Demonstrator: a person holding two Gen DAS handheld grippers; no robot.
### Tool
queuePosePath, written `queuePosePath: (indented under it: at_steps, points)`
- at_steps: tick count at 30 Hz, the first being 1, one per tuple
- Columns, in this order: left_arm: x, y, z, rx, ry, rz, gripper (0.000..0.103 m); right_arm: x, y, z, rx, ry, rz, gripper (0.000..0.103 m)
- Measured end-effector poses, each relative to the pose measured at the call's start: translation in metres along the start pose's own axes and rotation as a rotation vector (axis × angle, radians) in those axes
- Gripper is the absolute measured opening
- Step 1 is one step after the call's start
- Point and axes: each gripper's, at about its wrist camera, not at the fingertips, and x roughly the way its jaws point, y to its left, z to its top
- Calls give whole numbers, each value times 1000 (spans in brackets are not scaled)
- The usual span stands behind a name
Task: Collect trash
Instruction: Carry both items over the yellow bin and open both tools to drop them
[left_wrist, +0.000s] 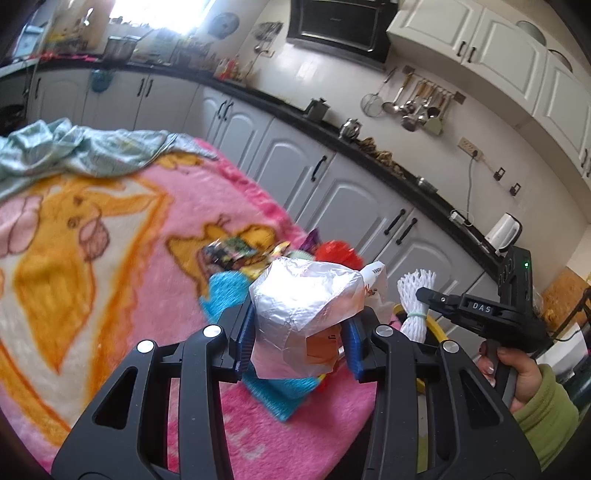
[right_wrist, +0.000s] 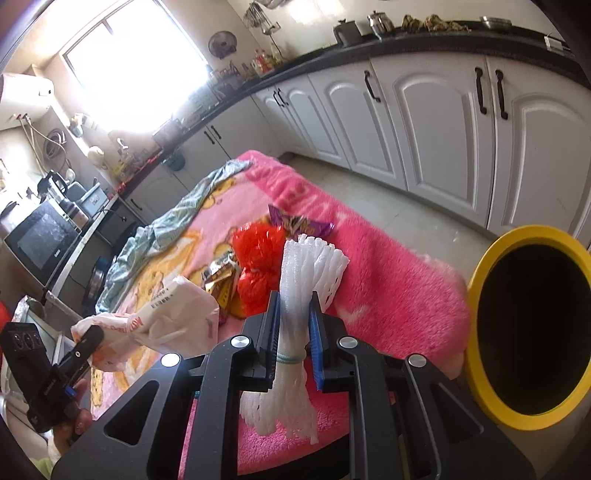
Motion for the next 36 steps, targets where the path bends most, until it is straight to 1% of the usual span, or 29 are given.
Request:
queuePosePath:
  at_steps: [5,11,15,20,27,36]
  points:
    - [8,-25,10,55,-6,-17,32,-19,-4,6,-1,-46,-5,15]
    - [25,-51,20,93,1,-48,32,-45,-17,17,13,-107,-16,15]
    - [37,-72,26,116,-4,-74,32,-62,-30,22,26,-139,-30,15]
    - [58,-100,28,145,14,-107,32,-84,-52,26,50,-189,-65,15]
    - [92,-148,22,218,48,-137,32,-113,-94,28,99,-259,-137,15]
    - [137,-210,3,311,100,-167,32,-136,-143,23,117,-323,-267,15]
